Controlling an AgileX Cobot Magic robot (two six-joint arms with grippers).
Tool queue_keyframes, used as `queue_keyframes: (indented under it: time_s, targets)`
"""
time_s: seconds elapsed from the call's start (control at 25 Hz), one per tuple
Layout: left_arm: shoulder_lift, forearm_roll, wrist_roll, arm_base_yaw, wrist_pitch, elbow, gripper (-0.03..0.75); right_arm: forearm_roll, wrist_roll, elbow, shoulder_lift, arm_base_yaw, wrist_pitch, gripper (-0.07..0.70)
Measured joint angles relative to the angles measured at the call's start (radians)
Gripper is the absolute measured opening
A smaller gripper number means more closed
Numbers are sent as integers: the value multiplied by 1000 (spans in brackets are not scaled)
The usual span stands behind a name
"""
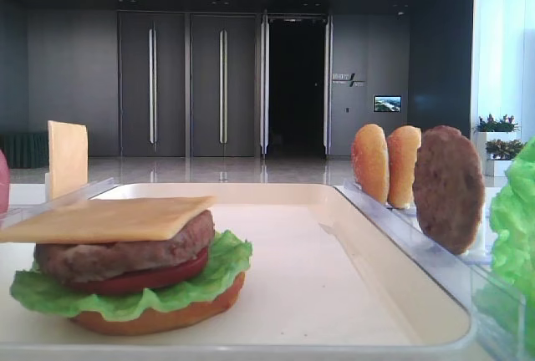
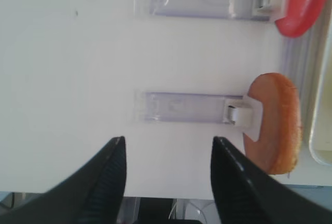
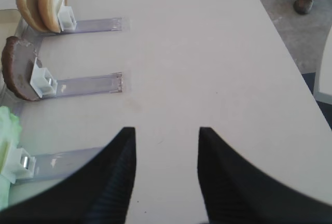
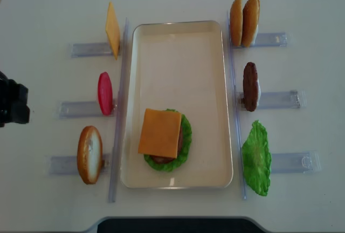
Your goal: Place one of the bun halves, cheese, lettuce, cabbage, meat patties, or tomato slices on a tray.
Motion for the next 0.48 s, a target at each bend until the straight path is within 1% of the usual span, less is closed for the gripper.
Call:
queue_keyframes:
  time_s: [0.12, 0.2, 0.36, 0.48]
  targets:
    - [-98, -40, 35, 0, -2, 1, 399, 0, 0, 0, 0, 0, 0, 305]
    - [-175, -46, 41, 0, -8, 22, 399, 0, 0, 0, 0, 0, 0, 305]
    - [-353, -47, 59, 0, -44, 141, 399, 0, 0, 0, 0, 0, 0, 305]
    - [-495, -49, 64, 0, -49, 219, 398, 0, 0, 0, 0, 0, 0, 305]
